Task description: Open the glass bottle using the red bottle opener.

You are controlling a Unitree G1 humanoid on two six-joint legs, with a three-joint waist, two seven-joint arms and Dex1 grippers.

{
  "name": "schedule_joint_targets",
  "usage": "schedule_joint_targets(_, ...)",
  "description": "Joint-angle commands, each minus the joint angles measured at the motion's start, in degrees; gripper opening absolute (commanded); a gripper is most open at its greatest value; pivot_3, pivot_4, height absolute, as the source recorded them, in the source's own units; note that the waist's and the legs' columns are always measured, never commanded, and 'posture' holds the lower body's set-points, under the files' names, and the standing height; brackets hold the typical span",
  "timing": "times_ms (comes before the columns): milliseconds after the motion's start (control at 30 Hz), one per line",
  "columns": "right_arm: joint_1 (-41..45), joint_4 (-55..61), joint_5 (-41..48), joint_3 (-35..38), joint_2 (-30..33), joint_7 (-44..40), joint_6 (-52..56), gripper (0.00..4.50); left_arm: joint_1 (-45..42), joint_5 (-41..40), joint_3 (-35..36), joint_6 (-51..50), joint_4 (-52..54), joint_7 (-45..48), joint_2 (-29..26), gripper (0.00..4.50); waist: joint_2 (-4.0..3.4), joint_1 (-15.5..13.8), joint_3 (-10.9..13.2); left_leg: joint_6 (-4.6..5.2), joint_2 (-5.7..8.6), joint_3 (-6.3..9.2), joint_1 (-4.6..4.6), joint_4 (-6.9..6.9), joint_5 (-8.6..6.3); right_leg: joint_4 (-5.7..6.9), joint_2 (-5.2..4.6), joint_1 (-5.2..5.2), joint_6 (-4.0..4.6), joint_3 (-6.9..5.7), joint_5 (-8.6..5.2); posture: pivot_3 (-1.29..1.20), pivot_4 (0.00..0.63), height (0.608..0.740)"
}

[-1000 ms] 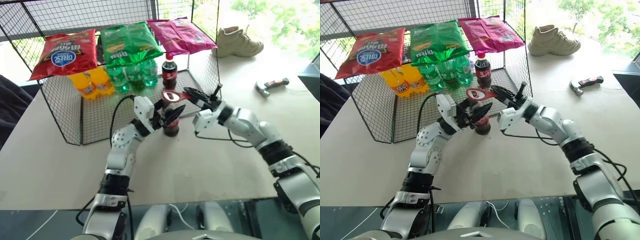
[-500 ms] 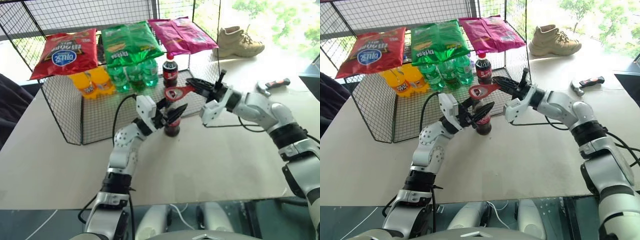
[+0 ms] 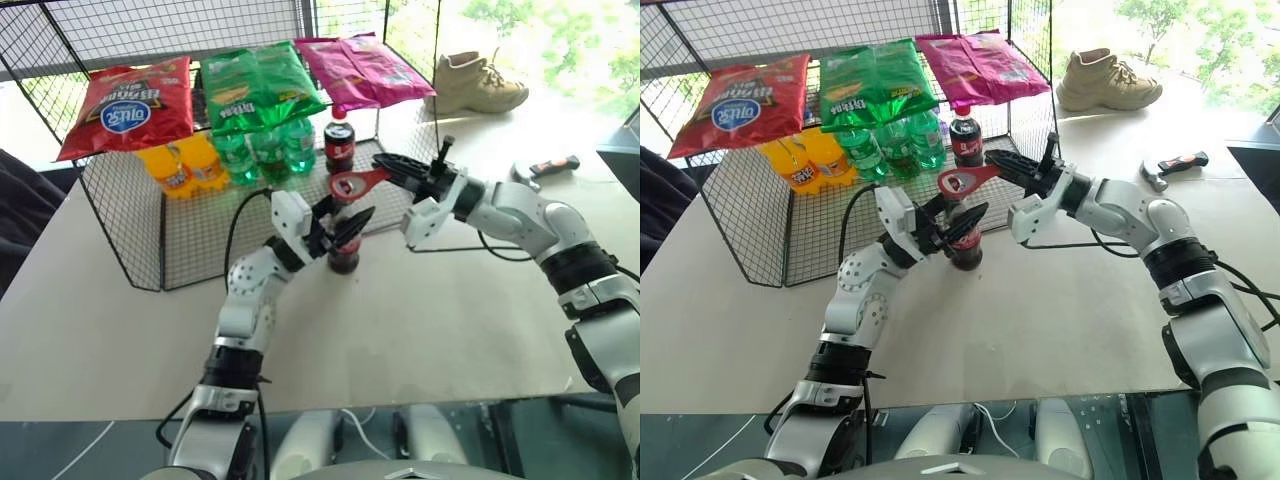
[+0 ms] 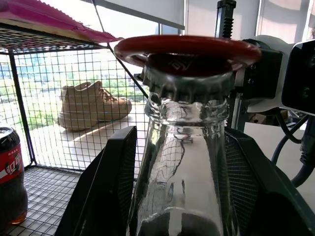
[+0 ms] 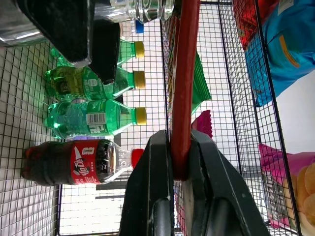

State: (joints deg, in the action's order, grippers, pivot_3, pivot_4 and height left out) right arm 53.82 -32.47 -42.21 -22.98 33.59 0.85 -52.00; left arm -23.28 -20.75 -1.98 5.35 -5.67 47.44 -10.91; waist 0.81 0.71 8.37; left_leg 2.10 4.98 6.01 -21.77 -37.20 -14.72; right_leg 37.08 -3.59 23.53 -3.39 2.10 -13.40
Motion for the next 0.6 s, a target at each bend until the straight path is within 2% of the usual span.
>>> schedule_joint_targets(33,0.72,2.16,1.84,2.21,-0.01,0.30,0.41,0.00,1.22,-0.18,-0.45,-0.81,0.40,0.28,-0.43,2.24,0.00,-0.01,0.00,0.00,0.00,0.00,0.00,0.00,0.00,0.00,0.00,0.00,0.00,0.00,0.00,0.00,0.150,0.740)
schedule_joint_targets(600,0.14,3.96,4.44,4.76,-0.81,0.96,2.10,0.00,1.65,-1.29,-0.22,-0.97,1.01,0.30,-0.67,2.24,0.00,0.03,0.00,0.00,0.00,0.00,-0.02,0.01,0.00,0.00,0.00,0.03,0.00,0.01,0.00,0.00,0.150,0.740)
